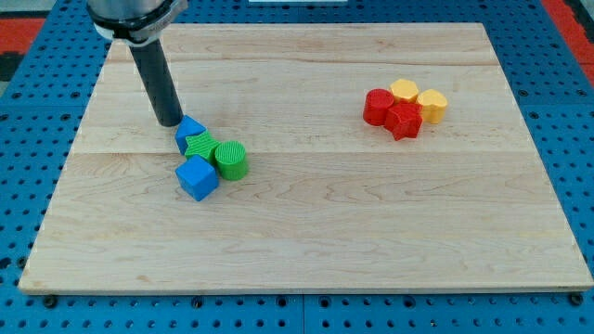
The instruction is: Slide the red star towards the left
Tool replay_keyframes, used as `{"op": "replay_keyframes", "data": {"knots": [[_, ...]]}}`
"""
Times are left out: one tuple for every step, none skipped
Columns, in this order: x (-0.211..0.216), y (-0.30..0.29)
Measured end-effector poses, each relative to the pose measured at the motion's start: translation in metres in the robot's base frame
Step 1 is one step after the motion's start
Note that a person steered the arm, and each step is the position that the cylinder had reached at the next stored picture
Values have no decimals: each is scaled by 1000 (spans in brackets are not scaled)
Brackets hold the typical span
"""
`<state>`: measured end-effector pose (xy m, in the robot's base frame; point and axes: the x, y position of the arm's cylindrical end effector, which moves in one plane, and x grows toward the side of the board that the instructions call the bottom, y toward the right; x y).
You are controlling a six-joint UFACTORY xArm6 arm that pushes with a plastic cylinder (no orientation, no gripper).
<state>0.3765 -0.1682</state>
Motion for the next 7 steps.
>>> {"op": "replay_keyframes", "data": {"knots": [[-32,21],[-64,75],[-86,173],[-77,304],[-51,396],[14,418],[28,349]]}}
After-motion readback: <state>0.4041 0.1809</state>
